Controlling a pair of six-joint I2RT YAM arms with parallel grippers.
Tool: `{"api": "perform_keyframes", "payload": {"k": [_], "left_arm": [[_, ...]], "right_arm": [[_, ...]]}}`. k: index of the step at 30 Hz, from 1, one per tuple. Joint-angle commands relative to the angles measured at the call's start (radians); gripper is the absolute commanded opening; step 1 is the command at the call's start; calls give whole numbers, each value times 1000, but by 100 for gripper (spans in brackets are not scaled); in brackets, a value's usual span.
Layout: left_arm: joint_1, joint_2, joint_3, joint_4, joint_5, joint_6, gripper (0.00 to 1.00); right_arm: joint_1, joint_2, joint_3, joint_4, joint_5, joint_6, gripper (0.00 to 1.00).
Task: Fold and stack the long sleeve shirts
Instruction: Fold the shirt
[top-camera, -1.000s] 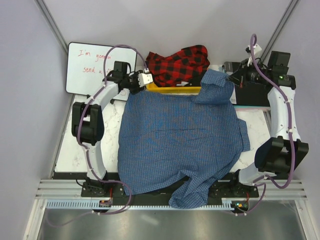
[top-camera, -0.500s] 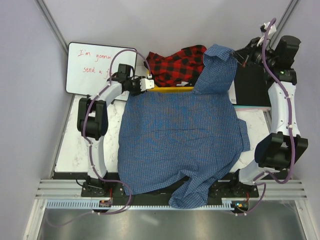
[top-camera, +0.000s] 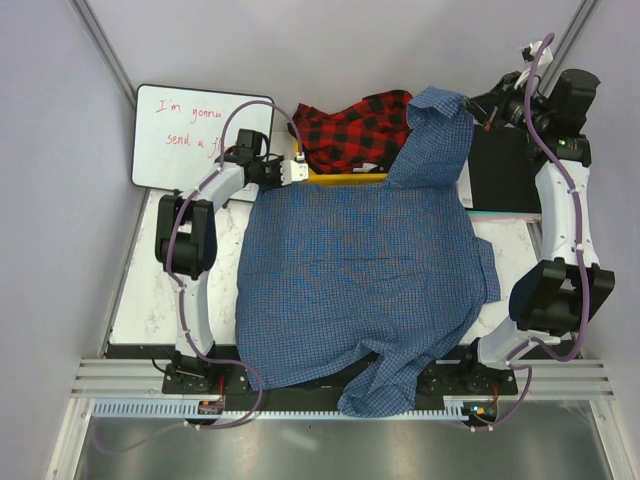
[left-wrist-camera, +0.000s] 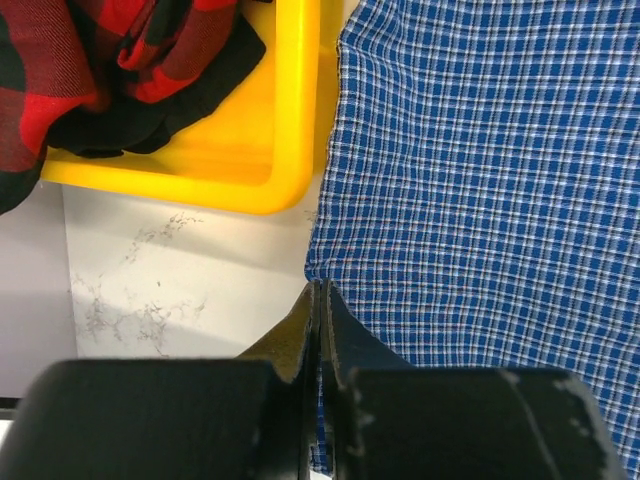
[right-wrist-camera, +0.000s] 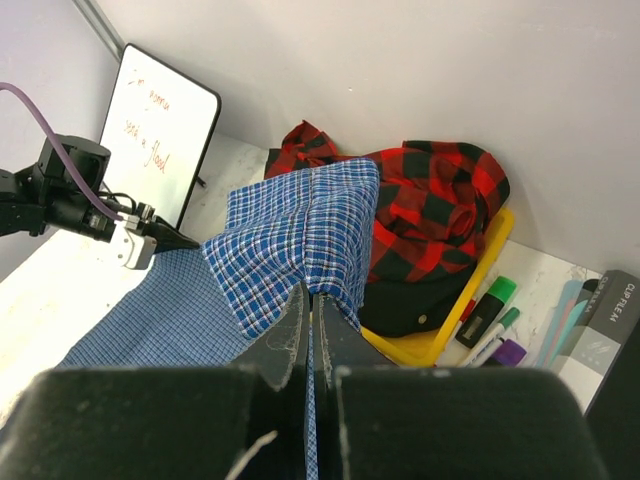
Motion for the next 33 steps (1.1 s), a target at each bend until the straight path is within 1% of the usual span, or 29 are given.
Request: {"api": "perform_keyframes", "payload": {"k": [1,17,22,28,33], "left_arm": [[3,-106,-22,-19,50,22,2],[3,-326,-174,-48,89,53,2],[2,-415,-280,-50,98,93,2],[2,-527,-389,-62,113,119,2],[0,-611,-495,-73,123,169,2]], "right_arm": [[4,-51,24,44,-15,14,0],[-13,-171,-51,-2,-49,-14,0],[-26,-257,-98,-25,-67,-14,0],[-48,-352,-146,-107,-81,-46,0],[-65,-448,-187,-219,-92,-93,0]]}}
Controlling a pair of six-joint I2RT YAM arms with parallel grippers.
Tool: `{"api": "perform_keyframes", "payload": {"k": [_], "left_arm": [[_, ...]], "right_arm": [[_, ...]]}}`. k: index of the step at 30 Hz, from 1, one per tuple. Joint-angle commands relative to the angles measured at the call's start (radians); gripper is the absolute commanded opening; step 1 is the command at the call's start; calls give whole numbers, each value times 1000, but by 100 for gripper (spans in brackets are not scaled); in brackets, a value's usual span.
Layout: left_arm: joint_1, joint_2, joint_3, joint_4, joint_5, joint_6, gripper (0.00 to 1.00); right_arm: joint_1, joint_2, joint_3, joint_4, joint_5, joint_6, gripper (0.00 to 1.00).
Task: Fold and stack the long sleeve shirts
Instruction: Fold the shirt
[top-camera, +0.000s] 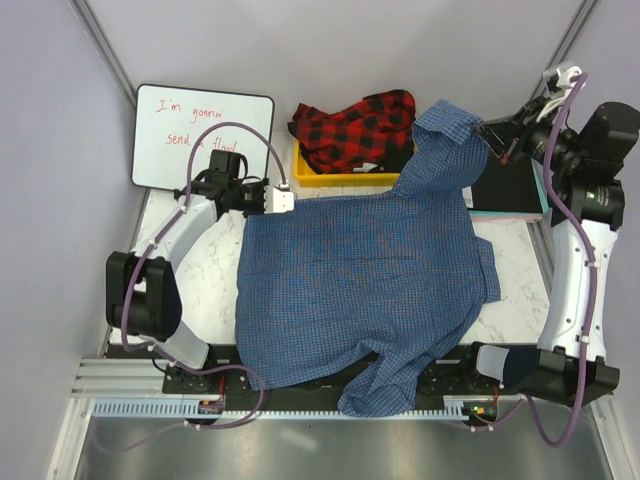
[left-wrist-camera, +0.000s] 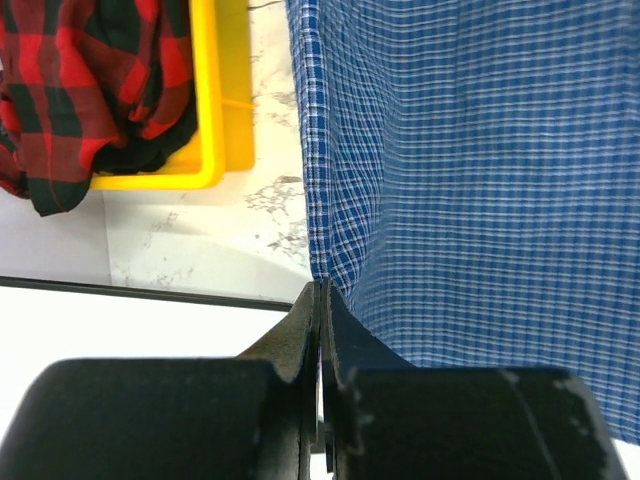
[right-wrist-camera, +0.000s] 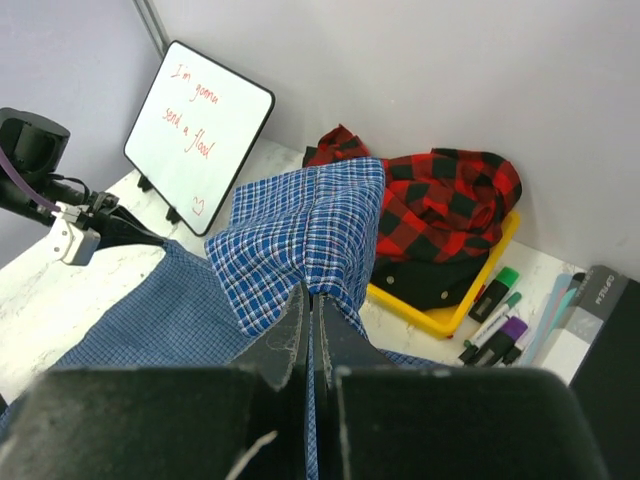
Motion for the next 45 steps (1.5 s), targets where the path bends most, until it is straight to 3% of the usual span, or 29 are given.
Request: {"api": "perform_keyframes", "payload": {"k": [1,12,19,29,45], "left_arm": [[0,-110,-76,-25,46,96,2],[-9,-218,-251,-47,52,176,2],[-44,-226,-312,-50,35,168,2],[-104,-213,-394,-48,-12,105,2],[-130,-256,-421,-53,-3,30,2]], "right_arm": [[-16,-96,-40,-107,-35,-56,0],[-19,-336,-126,-377,79,-196,0],[-19,-390,-211,-483,129,-272,0],[-20,-348,-293,-496,142,-366,0],[-20,-301,-175,-473,128,-374,0]]}}
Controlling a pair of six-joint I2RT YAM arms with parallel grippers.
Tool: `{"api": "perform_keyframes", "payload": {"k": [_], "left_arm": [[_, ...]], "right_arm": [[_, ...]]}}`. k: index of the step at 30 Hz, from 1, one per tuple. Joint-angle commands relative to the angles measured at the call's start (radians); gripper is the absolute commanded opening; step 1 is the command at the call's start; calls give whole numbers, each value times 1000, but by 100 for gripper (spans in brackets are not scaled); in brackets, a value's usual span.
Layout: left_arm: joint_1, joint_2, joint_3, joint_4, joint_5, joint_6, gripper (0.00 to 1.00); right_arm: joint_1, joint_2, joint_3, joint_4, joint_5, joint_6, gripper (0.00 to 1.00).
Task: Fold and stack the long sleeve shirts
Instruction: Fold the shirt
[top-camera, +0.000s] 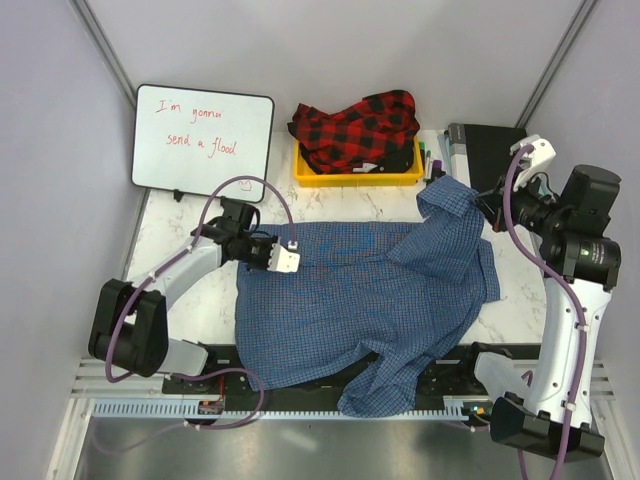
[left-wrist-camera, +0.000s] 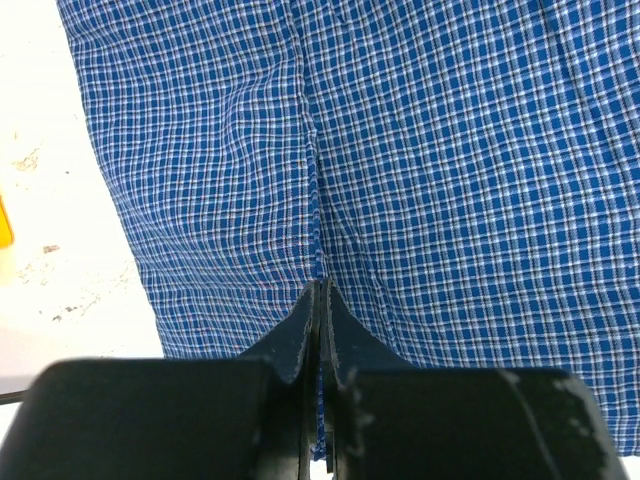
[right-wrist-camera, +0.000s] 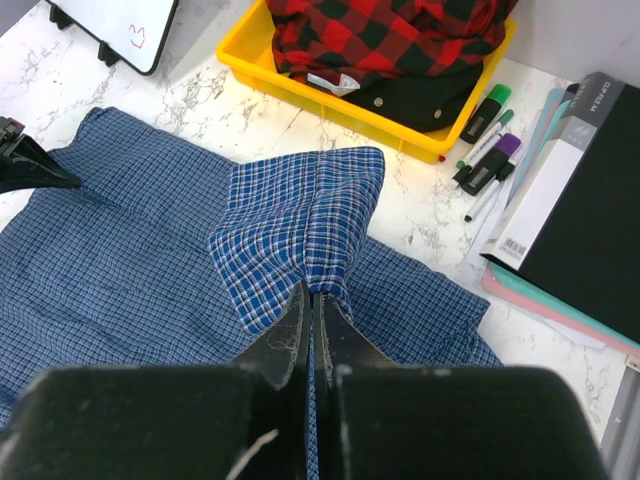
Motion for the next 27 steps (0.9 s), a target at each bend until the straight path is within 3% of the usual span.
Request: {"api": "perform_keyframes", "payload": {"k": [1,14,24,26,27], "left_arm": [[-11,-30,-3,-15,4,-45,2],[-11,-7,-29,-23,-34,-40,2],[-37,26,-57,-21,-42,-51,2],[-55,26,-72,-23,-42,-57,5],[-59,17,-74,-23,-36,-63,19]], "right_arm": [[-3,14,62,50,-19,-5,0],[-4,36,142,53,49,-57,0],[-4,2,21,20,4,-107,0],[-4,2,12,7,-2,-127,0],[-4,4,3,-3,-8,-133,0]]}}
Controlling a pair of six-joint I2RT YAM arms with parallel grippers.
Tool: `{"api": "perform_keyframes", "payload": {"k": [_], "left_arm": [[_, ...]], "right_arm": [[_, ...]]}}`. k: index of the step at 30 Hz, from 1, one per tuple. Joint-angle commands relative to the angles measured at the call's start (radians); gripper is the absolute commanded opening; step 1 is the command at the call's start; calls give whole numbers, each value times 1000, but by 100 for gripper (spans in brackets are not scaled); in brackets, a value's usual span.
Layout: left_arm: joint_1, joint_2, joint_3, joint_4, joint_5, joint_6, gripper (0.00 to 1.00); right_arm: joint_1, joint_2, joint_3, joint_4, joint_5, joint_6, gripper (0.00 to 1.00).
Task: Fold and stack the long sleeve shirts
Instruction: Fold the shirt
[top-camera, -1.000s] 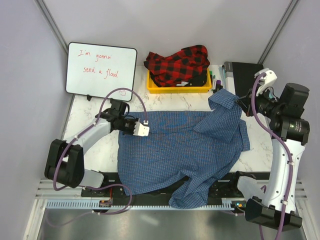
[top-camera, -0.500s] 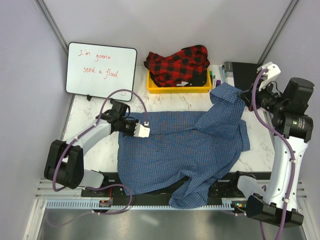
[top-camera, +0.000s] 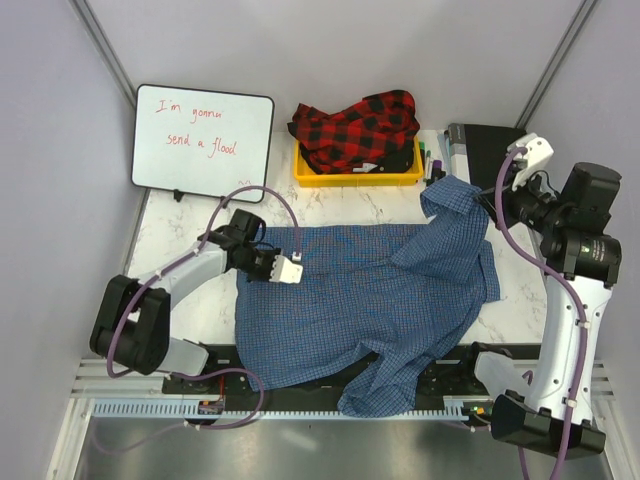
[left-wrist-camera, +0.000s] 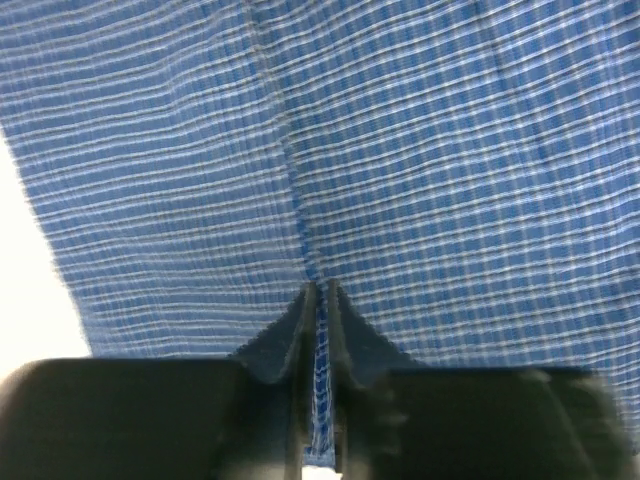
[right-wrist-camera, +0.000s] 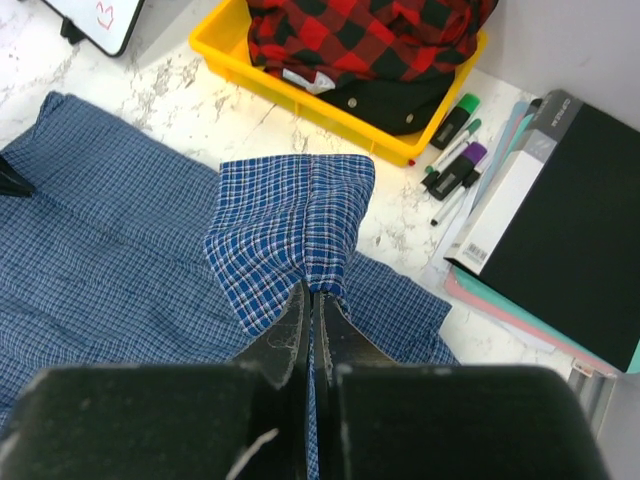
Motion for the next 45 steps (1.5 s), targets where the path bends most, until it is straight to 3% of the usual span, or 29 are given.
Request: {"api": "perform_keyframes", "payload": {"k": [1,2,3,6,7,8,9,11,12,14,18,19,24,36,45], "left_arm": [[-28,-7,-29,-9,16,-58,30],[-28,-19,-27,-9,25,-70,40],[-27,-33,-26,-10,43,-84,60],[-24,-106,8,-14,99,-186,80],[-16,-140,25,-15,125,-225,82],[-16,-154,72,-7,155,-274,94],[-16,-169,92,43,216,-406,99],[-34,-247,81,177,269,-557,99],[-59,-281,42,408,230,-698,99],[-202,-373,-77,607,107,-774,99],[-457,-354,-119,844,-149,-741,99],[-528,-337,-134,968,-185,-718,99],[-571,-119,-124,1304,-288,-478,99],[-646,74,-19,1592,-306,-217,99],[-729,77,-59,1619,-231,-89,99]], "right_arm": [[-4,-14,-27,-18,-41,-66,0],[-3,-12,-40,-21,-52,-76,0],[-3,-12,-46,-24,-78,-82,0],[-3,3,-67,-33,-147,-102,0],[-3,9,-70,-46,-170,-112,0],[-3,12,-75,-76,-195,-149,0],[-3,18,-78,-93,-246,-166,0],[-3,21,-84,-113,-288,-183,0],[-4,17,-86,-115,-305,-182,0],[-4,11,-90,-113,-331,-168,0],[-3,-21,-87,-136,-376,-139,0],[-3,-28,-87,-145,-394,-139,0],[-4,-97,-106,-211,-408,-181,0],[-3,-117,-129,-339,-397,-277,0],[-1,-97,-126,-362,-420,-303,0]]}}
